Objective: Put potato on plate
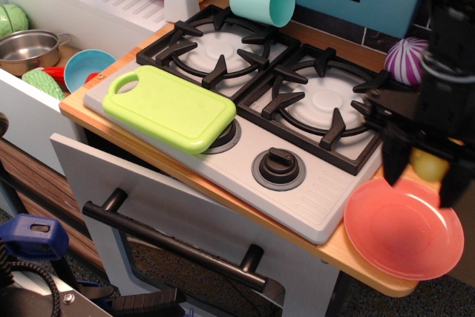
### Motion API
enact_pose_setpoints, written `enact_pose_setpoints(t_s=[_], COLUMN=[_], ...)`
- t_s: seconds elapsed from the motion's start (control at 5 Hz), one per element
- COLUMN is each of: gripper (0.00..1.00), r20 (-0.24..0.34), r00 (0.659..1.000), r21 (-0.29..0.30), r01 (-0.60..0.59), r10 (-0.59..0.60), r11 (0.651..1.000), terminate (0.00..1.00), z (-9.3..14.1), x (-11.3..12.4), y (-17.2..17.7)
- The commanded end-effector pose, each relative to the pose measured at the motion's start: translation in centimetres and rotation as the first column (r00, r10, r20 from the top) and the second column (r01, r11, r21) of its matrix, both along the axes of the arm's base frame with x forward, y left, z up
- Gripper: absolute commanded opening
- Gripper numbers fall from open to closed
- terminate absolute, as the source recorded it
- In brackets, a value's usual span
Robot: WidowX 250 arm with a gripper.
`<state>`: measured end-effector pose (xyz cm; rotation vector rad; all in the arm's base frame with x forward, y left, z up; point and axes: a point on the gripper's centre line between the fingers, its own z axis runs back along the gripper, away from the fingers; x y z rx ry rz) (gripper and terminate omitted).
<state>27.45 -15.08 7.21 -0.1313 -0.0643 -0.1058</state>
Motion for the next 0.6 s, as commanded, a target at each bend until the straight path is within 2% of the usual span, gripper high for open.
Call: enact_pose_setpoints(t_s=[0.0,0.2,0.4], gripper=[0.0,0.0,1.0], r20=[0.05,0.074,0.084], r00=[0.998,0.996,0.996], r21=[-0.014,-0.01,-0.036], r01=[-0.033,-0.041,-0.009], r10=[0.034,0.041,0.012], r11=[0.999,0.999,0.999], terminate=[0.0,0.0,1.0], z=[-2.0,-3.1,-3.4], x=[0.4,0.2,0.2], y=[0.2,0.4,0.8])
